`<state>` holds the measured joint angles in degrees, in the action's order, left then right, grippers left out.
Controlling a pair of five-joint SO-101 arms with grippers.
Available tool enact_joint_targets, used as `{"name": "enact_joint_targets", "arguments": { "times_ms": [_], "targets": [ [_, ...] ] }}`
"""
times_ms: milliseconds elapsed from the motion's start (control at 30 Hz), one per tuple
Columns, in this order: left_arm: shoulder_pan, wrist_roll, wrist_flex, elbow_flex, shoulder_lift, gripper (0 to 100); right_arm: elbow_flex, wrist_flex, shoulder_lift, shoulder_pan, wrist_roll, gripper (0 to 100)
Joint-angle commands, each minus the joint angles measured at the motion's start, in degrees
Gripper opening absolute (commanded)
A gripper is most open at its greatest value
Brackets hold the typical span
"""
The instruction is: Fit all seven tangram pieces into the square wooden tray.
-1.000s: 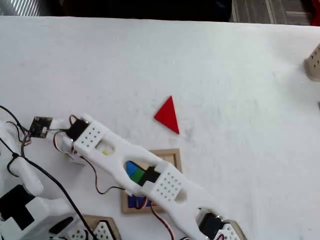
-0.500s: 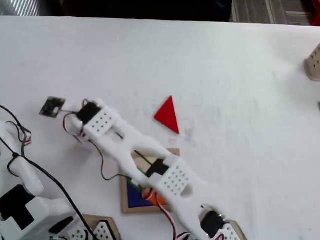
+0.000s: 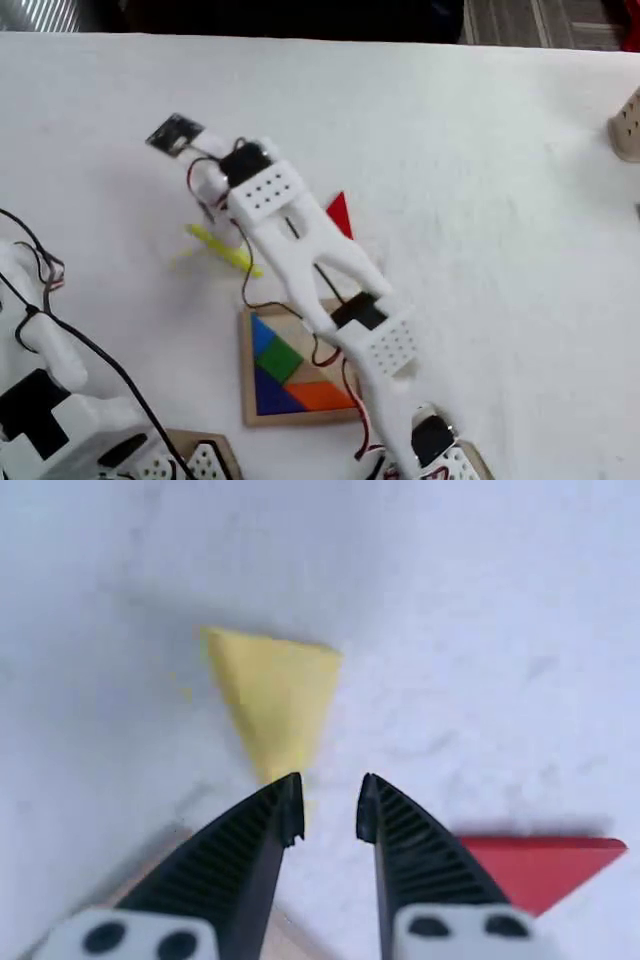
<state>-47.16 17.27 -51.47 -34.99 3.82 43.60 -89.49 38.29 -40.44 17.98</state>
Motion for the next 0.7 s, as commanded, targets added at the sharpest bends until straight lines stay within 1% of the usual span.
{"name": "enact_joint_targets", "arguments": {
  "times_ms": [0, 167, 300, 400, 467, 533, 600, 667],
  "targets": [
    [1.0, 0.6, -0.5, 2.8, 0.2, 19, 1.4, -2.3, -6.5, 2.9, -0.6, 8.4],
    [1.0, 0.6, -0.5, 2.8, 0.2, 19, 0.8, -2.7, -6.4, 4.4, -0.4, 8.7],
    [1.0, 0.5, -0.5, 2.8, 0.1, 19, 0.9, -2.6, -3.8, 1.8, -0.1, 9.5],
    [1.0, 0.5, -0.5, 2.8, 0.1, 19, 0.9, -2.2, -1.4, -2.1, -0.1, 18.1],
    [1.0, 0.5, -0.5, 2.8, 0.0, 19, 0.9, 0.7, 1.0, -4.1, 0.0, 25.5],
    [1.0, 0.5, -0.5, 2.8, 0.0, 19, 1.0, 4.5, 4.1, -5.2, 3.4, 30.8],
    [1.0, 0.5, -0.5, 2.8, 0.0, 19, 1.4, 7.7, 7.2, -5.7, 6.8, 32.1],
    [1.0, 0.4, -0.5, 2.8, 0.0, 19, 1.4, 10.4, 9.5, -5.9, 7.8, 31.9]
  ]
}}
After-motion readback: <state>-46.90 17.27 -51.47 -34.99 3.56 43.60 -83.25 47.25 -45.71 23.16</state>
